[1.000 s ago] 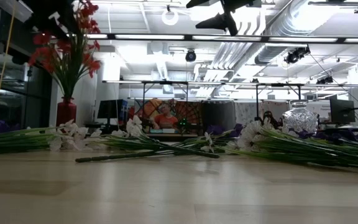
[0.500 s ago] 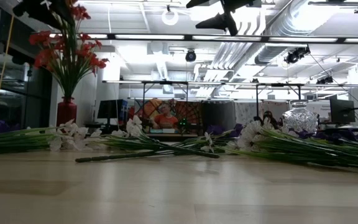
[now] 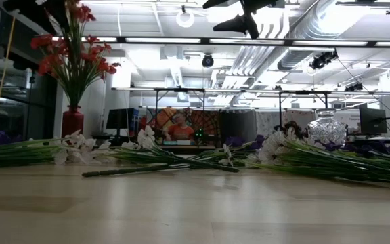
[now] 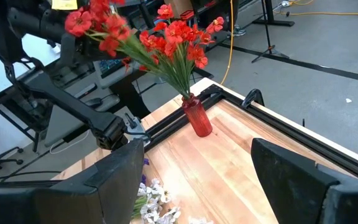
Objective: Sort flowers into vase by color
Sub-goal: Put the red flowers into the red vase
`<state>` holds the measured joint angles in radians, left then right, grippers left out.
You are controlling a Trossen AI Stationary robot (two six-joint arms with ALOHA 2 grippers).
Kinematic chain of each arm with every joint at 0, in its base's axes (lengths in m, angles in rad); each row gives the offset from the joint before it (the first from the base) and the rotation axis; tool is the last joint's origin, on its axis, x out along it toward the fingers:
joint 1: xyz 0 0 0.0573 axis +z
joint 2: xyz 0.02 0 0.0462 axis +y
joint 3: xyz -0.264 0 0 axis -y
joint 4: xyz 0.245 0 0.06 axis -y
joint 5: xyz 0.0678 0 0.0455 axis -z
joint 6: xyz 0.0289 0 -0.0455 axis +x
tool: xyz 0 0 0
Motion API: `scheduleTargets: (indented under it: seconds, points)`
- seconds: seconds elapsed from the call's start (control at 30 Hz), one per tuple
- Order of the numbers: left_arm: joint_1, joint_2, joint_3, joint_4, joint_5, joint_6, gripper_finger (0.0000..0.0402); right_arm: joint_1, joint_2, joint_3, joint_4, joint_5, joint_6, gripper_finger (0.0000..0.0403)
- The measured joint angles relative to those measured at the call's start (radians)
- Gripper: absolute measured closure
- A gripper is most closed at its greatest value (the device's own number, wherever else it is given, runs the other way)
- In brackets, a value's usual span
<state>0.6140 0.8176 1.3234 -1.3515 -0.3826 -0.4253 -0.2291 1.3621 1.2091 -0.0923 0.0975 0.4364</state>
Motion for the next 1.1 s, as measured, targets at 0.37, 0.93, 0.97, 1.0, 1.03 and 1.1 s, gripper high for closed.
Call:
scheduleTargets:
  seconds: [0.37,0.93,0.97,1.0,1.03,1.1]
  points:
    - [0.000,0.114,0.211,-0.146,0.047,-0.010,0.0183,0.000,0.000,0.000,0.000,0.000,0.000,0.0116]
    - [0.000,0.132,0.546,-0.072,0.036,0.073,0.0183,0.007,0.021,0.002,0.051,-0.137,-0.008,0.0116]
    - [0.000,0.132,0.582,-0.047,0.039,0.083,0.0183,0.015,0.039,0.002,0.047,-0.157,-0.011,0.0116]
    - [0.000,0.132,0.613,-0.022,0.046,0.088,0.0183,0.025,0.062,0.002,0.050,-0.177,-0.016,0.0116]
    - [0.000,0.130,0.641,-0.001,0.059,0.088,0.0183,0.036,0.089,0.002,0.059,-0.192,-0.022,0.0116]
    - [0.000,0.125,0.678,0.026,0.081,0.088,0.0184,0.058,0.156,0.002,0.118,-0.211,-0.058,0.0116]
